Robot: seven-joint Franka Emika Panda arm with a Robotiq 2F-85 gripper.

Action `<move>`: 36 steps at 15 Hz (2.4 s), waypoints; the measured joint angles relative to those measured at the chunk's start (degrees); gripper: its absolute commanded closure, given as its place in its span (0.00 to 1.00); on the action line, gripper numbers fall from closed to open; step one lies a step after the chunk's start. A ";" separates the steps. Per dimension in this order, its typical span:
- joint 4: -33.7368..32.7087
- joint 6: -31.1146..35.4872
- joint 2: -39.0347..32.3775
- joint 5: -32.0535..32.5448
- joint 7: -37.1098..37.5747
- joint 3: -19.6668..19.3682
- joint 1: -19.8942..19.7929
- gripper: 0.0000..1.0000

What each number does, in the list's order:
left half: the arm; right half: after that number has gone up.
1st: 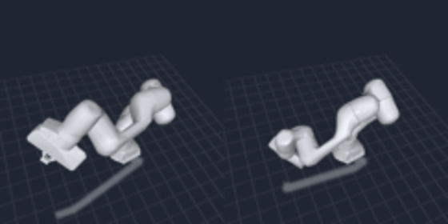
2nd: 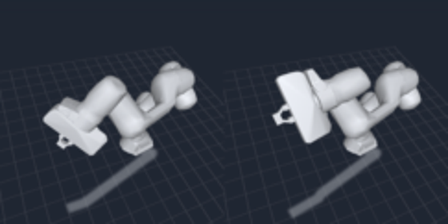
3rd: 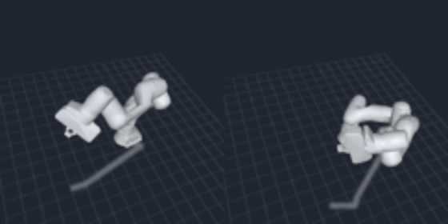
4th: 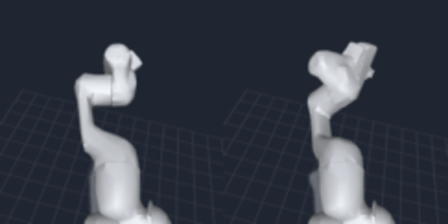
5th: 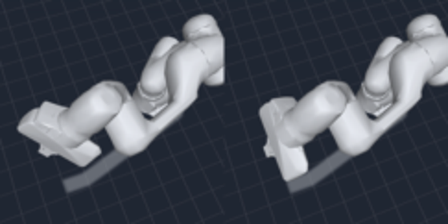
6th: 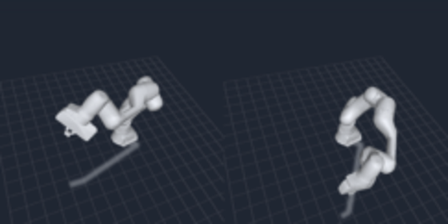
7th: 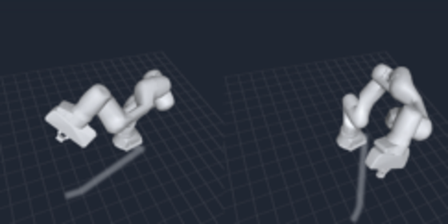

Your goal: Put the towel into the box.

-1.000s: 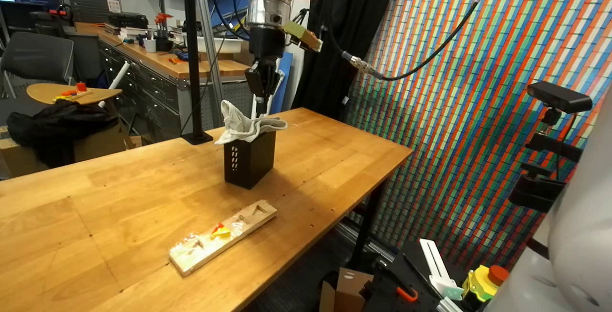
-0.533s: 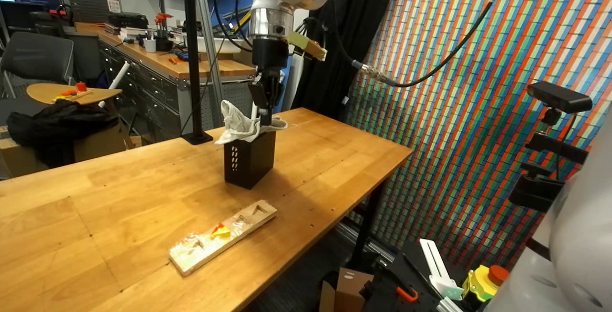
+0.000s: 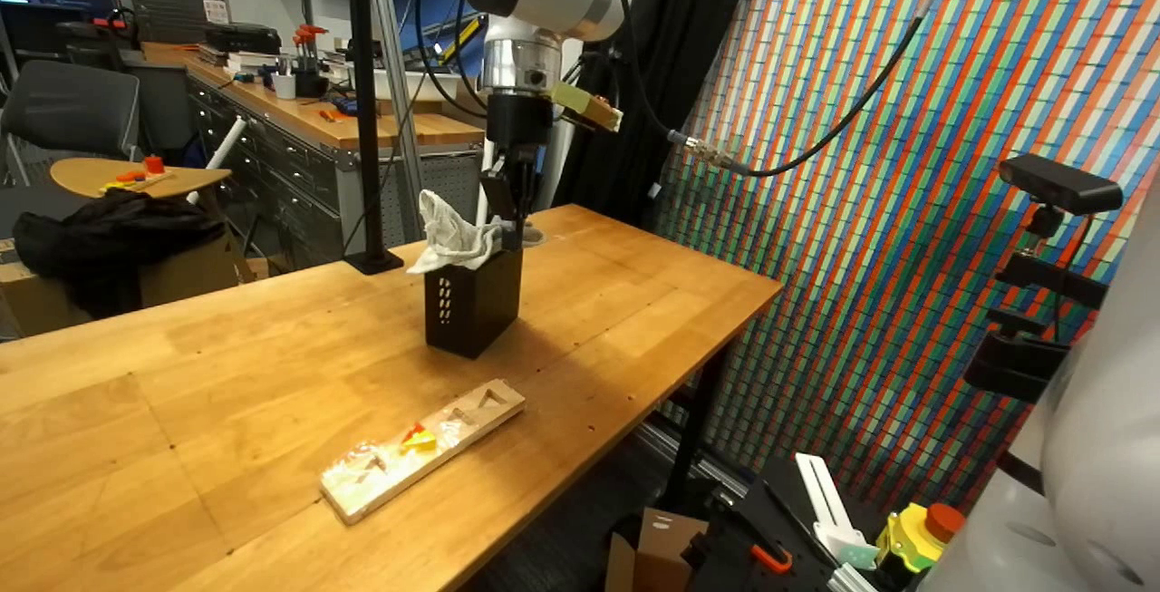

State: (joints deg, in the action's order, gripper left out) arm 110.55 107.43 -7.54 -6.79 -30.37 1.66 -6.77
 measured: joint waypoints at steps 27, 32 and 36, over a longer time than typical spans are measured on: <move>-20.65 -2.89 -17.40 3.07 -5.60 1.66 0.85 0.97; -20.64 -2.51 -18.87 3.07 -5.56 1.90 0.88 0.97; -20.62 -2.16 -20.09 2.85 -5.57 1.88 0.52 0.97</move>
State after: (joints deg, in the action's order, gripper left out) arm 89.93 105.27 -27.63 -3.94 -35.93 3.54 -6.25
